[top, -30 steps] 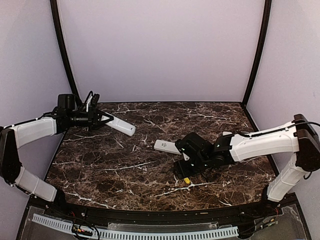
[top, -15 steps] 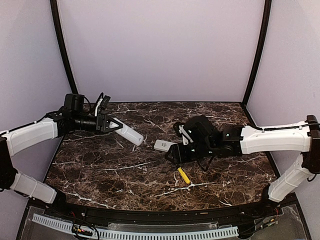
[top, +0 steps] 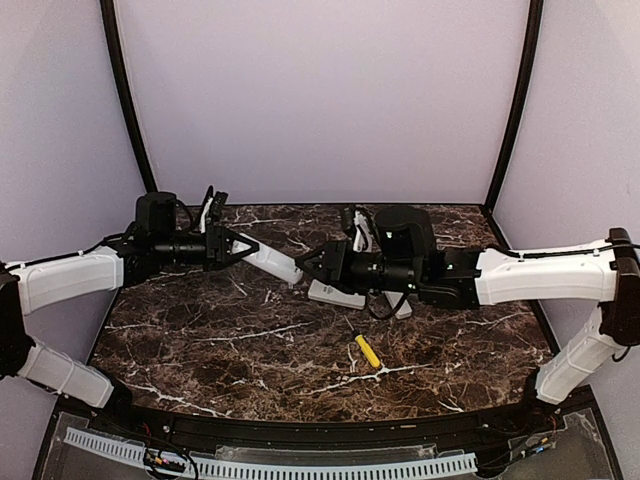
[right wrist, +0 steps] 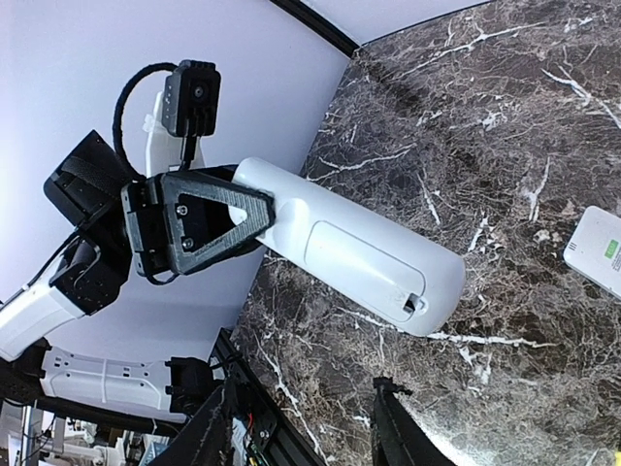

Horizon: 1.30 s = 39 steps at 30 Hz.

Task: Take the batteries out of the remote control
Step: Remove the battery cover from the remote control.

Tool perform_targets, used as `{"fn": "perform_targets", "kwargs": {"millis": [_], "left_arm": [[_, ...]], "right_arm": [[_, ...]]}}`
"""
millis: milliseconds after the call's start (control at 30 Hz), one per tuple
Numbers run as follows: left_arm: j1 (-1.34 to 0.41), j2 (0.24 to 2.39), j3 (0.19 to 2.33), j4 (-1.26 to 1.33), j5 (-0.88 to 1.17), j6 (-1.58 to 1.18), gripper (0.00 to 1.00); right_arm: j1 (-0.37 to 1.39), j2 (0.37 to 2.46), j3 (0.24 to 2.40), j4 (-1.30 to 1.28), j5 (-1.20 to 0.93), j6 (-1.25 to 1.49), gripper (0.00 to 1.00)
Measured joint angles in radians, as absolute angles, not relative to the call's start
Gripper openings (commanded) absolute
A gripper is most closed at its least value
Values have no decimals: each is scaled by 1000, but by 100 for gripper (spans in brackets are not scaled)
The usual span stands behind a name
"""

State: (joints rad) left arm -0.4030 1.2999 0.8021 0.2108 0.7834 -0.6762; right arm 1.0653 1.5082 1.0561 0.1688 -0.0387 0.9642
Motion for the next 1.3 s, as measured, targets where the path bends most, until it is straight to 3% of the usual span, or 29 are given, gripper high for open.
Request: {"fn": "perform_targets", "kwargs": {"millis": [1300], "left_arm": [[-477,1330,802,269,780,-704,0]], "right_arm": [[1053,1589,1057,171,12,1003,34]]}}
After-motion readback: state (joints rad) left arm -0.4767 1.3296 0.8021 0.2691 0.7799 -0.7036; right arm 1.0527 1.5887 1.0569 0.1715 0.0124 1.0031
